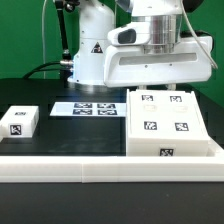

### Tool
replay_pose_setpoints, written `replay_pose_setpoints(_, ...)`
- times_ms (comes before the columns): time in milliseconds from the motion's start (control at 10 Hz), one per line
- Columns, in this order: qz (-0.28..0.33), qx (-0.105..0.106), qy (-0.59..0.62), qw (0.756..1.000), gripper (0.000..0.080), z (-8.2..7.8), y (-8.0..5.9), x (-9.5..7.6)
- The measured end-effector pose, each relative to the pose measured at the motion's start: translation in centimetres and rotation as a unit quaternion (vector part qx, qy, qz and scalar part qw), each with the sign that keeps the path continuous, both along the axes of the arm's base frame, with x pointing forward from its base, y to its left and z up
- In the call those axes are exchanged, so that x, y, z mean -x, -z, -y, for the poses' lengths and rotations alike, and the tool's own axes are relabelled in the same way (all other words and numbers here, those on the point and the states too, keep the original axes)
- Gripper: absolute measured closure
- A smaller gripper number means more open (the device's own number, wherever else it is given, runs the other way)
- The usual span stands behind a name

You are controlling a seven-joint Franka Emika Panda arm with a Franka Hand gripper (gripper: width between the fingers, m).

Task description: Assemble cabinet

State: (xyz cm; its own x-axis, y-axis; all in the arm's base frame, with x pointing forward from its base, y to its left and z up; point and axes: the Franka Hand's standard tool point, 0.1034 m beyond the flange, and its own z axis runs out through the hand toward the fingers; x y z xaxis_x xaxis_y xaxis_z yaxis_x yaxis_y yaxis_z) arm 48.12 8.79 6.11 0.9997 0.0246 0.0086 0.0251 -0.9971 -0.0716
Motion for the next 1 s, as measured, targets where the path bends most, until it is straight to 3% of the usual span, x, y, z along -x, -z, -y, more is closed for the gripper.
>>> replay_pose_setpoints(400, -0.013, 0.001, -0.008, 1.0, 0.0602, -0.2, -3.8, -1.0)
replay_pose_setpoints(500, -0.017, 0.0, -0.009, 1.0, 0.0602, -0.3, -4.5, -1.8)
replay_pose_setpoints(1000, -0.01, 0.001, -0.011, 1.0, 0.0612, -0.2, -4.2, -1.8)
